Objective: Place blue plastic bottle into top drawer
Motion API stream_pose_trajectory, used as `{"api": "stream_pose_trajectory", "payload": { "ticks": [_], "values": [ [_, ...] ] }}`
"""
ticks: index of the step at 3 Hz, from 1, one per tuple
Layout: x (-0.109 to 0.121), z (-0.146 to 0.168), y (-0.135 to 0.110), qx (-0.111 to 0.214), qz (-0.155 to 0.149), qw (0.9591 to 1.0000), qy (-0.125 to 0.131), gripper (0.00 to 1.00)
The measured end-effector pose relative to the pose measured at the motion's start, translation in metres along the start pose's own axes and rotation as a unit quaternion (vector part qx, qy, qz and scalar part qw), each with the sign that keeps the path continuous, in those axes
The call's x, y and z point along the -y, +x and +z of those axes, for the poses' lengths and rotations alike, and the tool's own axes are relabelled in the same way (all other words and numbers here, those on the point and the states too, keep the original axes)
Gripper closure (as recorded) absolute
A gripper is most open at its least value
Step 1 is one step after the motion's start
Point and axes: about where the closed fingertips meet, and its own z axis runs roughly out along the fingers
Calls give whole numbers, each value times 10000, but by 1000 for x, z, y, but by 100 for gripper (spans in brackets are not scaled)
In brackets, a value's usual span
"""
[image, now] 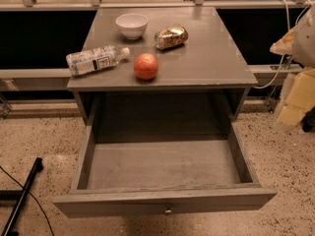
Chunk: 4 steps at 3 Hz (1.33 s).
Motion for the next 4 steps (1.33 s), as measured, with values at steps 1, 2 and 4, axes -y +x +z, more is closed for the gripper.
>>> {"api": "stream_pose_trajectory", "payload": {
  "ticks": [1,2,4],
  "values": [
    [3,3,-5,13,-64,10000,0,0],
    [26,21,-42,98,-493,9987,-16,0],
    [68,102,-252,446,-2502,9671,-63,0]
  ]
}}
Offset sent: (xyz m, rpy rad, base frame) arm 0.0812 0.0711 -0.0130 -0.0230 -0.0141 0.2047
